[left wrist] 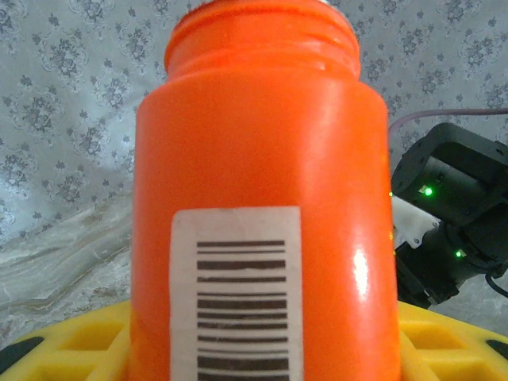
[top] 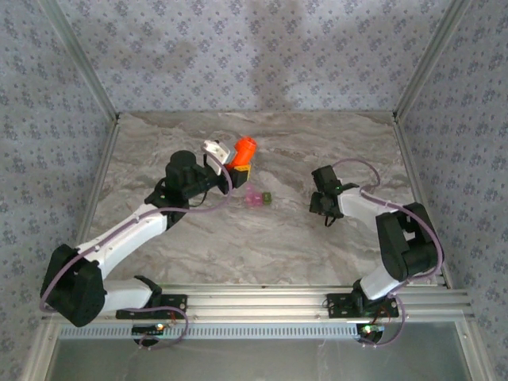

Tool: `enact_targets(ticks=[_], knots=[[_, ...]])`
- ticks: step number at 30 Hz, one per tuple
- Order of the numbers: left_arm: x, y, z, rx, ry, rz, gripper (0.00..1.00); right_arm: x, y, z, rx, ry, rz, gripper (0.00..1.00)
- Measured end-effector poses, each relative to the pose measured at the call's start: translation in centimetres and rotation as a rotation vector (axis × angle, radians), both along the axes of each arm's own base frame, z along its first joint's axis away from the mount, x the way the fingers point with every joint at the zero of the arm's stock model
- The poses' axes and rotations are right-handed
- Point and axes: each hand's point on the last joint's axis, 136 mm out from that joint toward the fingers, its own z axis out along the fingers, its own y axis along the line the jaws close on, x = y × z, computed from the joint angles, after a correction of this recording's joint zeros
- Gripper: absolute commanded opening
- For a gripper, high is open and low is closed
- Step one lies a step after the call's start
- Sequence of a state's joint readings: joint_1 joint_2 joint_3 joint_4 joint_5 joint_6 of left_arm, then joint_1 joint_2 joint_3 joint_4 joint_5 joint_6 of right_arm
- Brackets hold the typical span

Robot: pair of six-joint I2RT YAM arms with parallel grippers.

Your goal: Sort the pills into containers

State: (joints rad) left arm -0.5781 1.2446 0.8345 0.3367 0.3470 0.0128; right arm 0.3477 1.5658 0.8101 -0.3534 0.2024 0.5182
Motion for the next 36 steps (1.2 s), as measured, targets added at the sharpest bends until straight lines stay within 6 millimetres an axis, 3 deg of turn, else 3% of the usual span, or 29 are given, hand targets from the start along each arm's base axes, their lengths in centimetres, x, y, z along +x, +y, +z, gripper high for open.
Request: enact_targets(ticks=[6,10,12,18,20,22,25,29,36], knots=[[0.3,0.2,0.0,0.004,0.000,0.022,0.00,-0.6,0.3,-0.7,0.026,0.039,0.000,0.77],[0.5,0.3,-0.3,0.009,0.004,0.029,0.00,-1.0,0.8,0.4,0.067,0.033,0.013,0.78],[0.6,0.2,-0.6,0.014,0.010,0.030,0.00,-0.9,1.0,2.1,0.092,-0.007,0.018,0.78],[0.8,0.4,-1.8,0.055,0.034,0.042,0.00,0.8,3.7,10.3,0.235,-0.178,0.110,0.80],[0.7,0.5,-2.2,0.068,0.041,0.044,0.00,1.9,5.2,12.4,0.276,-0.211,0.167,0.81],[0.8,0.6,-2.4,0.076,0.046,0.046,0.00,2.6,6.7,13.1,0.300,-0.217,0.216,0.81],[0.9,0.8,-2.4,0.078,0.046,0.052,0.00,3.1,9.2,12.3,0.310,-0.180,0.286,0.81],[1.3,1.2,-2.3,0.072,0.032,0.067,0.00,3.0,12.2,9.5,0.294,-0.097,0.354,0.81],[1.5,1.8,-3.4,0.061,0.019,0.102,0.00,3.5,16.1,6.8,0.264,-0.028,0.421,0.81]])
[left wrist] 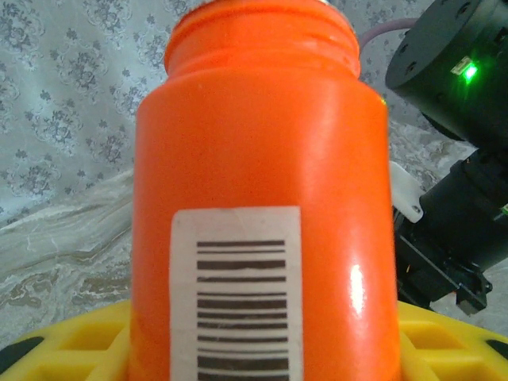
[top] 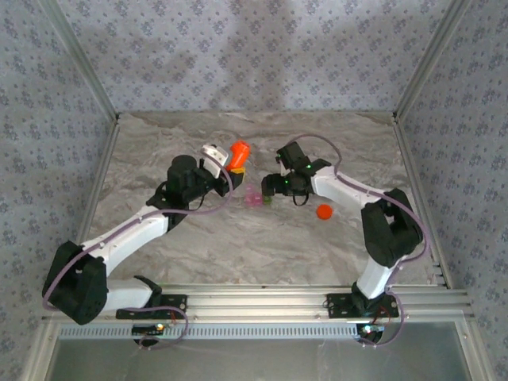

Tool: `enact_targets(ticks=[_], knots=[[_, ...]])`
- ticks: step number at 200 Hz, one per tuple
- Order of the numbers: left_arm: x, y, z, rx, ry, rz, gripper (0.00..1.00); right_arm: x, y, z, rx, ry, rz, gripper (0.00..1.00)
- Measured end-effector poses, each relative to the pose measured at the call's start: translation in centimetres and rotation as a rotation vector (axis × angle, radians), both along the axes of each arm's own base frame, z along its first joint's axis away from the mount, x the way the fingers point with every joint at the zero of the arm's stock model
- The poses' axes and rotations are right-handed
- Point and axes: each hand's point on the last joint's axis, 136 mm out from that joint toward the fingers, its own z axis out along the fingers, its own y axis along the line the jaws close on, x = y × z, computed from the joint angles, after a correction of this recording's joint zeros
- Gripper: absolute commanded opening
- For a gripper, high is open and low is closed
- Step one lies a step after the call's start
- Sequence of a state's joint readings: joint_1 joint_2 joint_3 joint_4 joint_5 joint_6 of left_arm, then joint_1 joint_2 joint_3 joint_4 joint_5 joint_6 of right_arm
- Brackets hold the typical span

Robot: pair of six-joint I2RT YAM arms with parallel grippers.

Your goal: Sort the pills into containers

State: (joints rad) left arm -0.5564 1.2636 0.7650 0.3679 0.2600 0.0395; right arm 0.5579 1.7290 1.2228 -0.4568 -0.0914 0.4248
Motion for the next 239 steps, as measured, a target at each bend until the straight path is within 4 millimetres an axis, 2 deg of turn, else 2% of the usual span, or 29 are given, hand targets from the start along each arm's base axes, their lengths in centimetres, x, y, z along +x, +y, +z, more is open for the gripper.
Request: enact_targets(ticks=[45,77,142,186,239], knots=[[0.0,0.3,-0.3,-0.014,-0.012,0.014,0.00,0.1,0.2,-0.5,-0.014,0.014,0.002,0.81],[-0.3,0.7,-0.9,-0.009,-0.004,0.020,0.00,0.9,0.7,-0.5,-0.018,0.014,0.000,0.81],[-1.5,1.3,-4.5,0.046,0.085,0.015,0.00,1.0,0.7,-2.2,-0.046,0.046,0.000,0.80],[-2.2,1.7,-6.7,0.075,0.146,0.015,0.00,1.2,0.4,-2.2,-0.044,0.045,-0.007,0.80],[-3.0,1.8,-9.2,0.098,0.208,0.006,0.00,2.4,-0.7,-1.9,-0.018,0.035,-0.042,0.80]])
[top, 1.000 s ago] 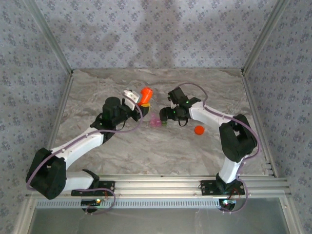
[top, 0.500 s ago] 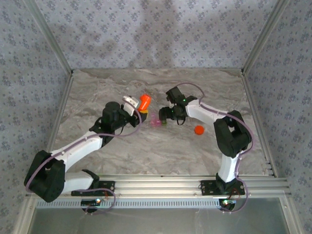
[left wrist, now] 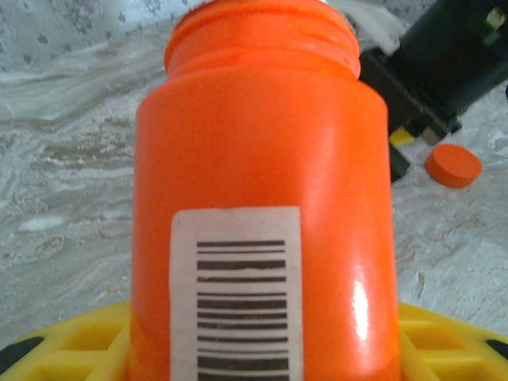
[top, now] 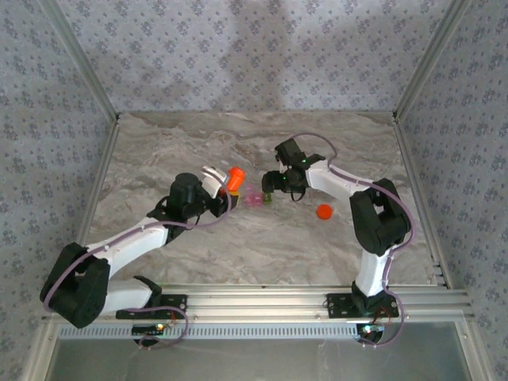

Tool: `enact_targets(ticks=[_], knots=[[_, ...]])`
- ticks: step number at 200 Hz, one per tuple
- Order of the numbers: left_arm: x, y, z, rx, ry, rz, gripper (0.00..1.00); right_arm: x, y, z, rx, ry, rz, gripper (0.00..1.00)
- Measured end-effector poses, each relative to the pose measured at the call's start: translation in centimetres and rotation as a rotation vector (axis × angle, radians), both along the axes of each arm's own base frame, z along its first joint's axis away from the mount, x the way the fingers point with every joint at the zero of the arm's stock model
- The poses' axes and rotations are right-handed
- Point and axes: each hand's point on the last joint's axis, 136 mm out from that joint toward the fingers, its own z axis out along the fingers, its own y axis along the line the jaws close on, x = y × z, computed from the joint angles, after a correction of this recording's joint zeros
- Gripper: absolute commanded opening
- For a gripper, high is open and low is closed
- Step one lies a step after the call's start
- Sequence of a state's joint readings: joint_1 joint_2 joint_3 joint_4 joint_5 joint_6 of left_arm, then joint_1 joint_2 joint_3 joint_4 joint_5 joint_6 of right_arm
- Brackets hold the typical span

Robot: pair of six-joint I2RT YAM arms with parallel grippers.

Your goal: Sort the pills into containers

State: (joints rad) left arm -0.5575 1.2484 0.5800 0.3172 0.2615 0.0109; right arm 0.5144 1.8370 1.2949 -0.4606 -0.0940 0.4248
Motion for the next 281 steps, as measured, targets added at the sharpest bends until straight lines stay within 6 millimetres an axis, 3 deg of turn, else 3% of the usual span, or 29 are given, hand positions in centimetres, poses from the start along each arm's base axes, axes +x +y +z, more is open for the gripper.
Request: enact_targets(ticks=[51,231,281], knots=[[-0.6,-0.4,-3.1,0.032,0.070,-0.015,0.00,1.3,-0.8,0.7,0.028,-0.026,-0.028,0.80],[-0.8,-1.6,-6.5,0.048,0.151,-0.030,0.00,2.4,0.3,2.0,0.088,-0.068,-0.013,0.79],[-1.2,-1.3,-8.6,0.078,0.215,-0.023,0.00,2.0,0.8,1.4,0.084,-0.055,0.000,0.78]])
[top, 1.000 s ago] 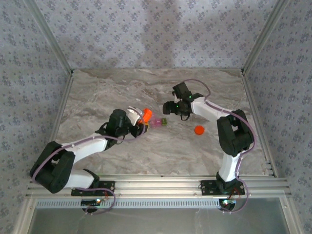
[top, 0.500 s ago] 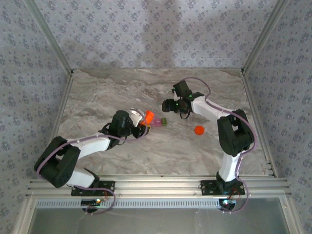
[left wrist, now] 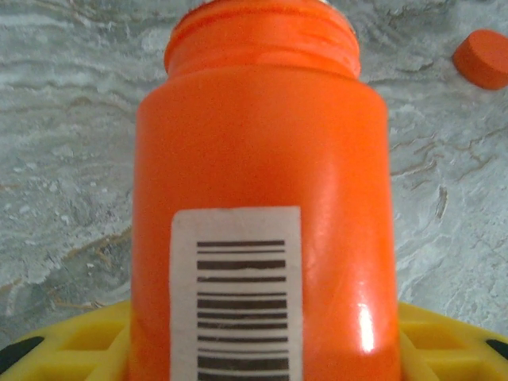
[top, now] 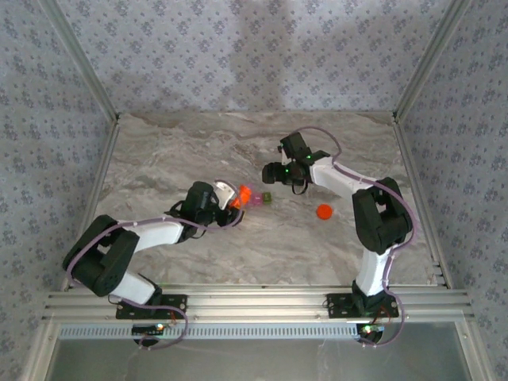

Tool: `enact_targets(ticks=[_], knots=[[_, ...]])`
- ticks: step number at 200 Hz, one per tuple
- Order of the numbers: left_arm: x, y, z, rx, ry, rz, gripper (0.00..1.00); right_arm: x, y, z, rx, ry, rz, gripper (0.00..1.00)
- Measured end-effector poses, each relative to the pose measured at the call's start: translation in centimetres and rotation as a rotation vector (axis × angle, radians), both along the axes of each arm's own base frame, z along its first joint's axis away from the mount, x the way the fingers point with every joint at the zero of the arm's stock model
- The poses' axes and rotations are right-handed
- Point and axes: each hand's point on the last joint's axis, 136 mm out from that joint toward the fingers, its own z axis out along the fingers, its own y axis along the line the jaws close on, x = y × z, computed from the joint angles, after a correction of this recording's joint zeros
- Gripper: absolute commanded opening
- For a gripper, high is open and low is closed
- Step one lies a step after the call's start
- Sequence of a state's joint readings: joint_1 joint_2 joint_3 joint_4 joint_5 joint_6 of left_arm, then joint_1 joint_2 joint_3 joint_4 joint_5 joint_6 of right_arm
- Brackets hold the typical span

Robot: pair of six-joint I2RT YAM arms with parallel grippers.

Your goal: Sort the pills into containers

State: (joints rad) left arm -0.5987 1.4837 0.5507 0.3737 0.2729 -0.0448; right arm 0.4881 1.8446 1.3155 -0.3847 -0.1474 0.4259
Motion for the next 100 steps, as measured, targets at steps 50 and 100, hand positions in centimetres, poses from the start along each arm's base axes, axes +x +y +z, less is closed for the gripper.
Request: enact_targets(ticks=[50,100], knots=[[-0.1,0.1,-1.0,0.015,0.027,0.002,0.00,-0.4,0.5,-1.1,-0.008,0.022,0.014,0.78],[-0.4,0.2,-2.2,0.031,0.061,0.003,0.00,-0.4,0.7,-1.3,-0.008,0.027,0.019,0.77]])
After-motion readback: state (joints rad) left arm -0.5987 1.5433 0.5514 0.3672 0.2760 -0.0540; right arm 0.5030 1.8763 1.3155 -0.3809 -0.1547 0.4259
